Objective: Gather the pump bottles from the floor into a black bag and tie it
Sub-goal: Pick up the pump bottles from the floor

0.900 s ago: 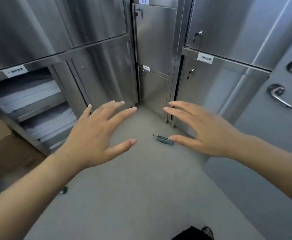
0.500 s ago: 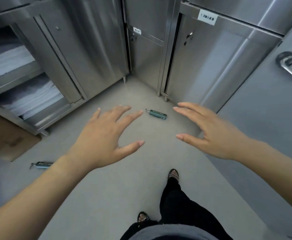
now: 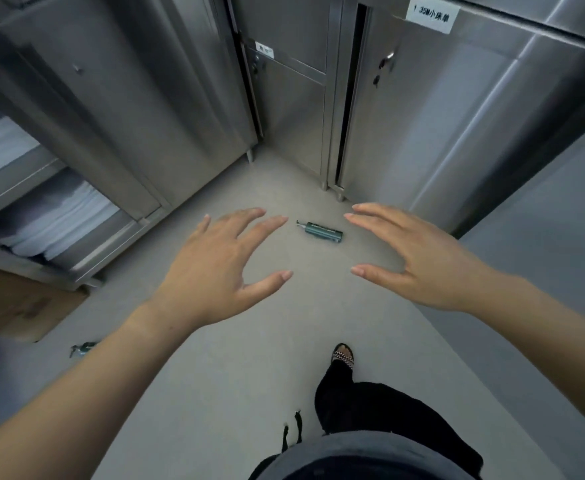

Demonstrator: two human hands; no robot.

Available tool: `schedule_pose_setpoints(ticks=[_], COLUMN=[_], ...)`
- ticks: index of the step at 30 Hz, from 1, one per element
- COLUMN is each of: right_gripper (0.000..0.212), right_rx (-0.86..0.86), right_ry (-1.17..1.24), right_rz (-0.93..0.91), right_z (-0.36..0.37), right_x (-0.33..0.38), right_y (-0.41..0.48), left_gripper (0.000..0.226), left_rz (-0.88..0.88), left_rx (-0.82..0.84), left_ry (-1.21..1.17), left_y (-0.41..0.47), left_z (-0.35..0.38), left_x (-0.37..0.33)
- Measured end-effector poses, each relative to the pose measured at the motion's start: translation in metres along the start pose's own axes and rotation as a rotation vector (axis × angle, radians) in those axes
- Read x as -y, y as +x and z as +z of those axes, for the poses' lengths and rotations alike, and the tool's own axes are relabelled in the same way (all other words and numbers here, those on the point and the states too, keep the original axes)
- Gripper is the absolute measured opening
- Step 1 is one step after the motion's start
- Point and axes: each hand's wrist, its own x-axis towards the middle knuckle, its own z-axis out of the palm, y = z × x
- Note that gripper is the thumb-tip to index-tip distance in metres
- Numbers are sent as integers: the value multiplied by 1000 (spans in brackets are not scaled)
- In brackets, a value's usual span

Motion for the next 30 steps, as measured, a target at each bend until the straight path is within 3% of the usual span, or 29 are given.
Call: schedule_pose_setpoints(ticks=[14, 30], right_gripper=[68, 64], right_rx=[87, 98], right_ry=[74, 15], right_rz=[-98, -21], right_z=[-25, -58], right_x=[-85, -119], right_y=[106, 286], left_gripper=[70, 71], left_rz=[-104, -18], left_rx=[10, 36], left_ry=[-90, -145], left_y=[108, 281], left_z=[4, -7], left_x=[26, 152])
